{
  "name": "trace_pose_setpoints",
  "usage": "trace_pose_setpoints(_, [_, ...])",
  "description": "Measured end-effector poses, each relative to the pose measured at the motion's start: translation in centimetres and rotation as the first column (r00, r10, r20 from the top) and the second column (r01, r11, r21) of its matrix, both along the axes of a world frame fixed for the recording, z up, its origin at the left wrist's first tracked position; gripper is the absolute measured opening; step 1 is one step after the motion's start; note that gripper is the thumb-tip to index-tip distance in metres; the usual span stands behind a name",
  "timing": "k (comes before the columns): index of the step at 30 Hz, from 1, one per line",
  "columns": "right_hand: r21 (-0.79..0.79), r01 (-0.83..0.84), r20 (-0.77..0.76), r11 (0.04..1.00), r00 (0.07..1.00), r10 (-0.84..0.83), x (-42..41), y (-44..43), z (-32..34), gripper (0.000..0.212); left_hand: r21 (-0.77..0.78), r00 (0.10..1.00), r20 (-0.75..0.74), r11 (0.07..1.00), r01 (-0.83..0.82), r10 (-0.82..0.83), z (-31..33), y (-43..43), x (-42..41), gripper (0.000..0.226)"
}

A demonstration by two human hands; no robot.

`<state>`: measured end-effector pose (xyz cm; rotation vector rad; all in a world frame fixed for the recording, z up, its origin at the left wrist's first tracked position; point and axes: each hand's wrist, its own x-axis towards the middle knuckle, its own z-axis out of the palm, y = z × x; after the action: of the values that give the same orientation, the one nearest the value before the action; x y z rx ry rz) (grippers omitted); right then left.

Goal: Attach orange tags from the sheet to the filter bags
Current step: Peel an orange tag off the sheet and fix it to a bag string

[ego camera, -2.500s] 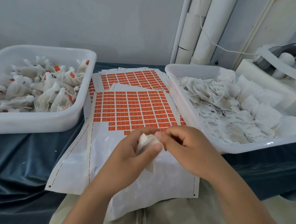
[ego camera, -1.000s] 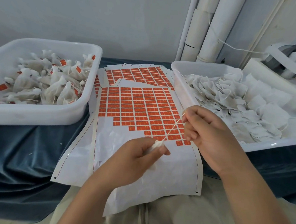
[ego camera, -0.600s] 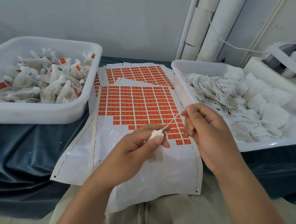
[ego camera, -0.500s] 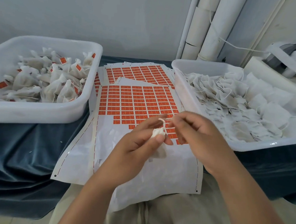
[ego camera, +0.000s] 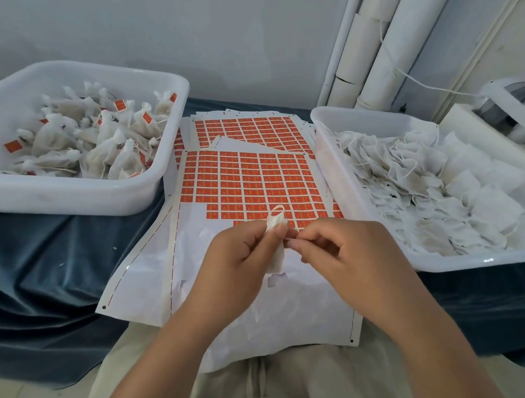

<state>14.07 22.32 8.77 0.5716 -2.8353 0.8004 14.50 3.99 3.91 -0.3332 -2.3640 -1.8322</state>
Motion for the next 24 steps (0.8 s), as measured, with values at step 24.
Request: trace_pose_setpoints(24, [-0.26,-0.148,0.156,0.954,0.969,0.192,-1.1,0.9,-0.2,0.008,-0.146,0.872,0.075,0.859,0.49,-0.484,-0.3,-0.9,0.1,0.023])
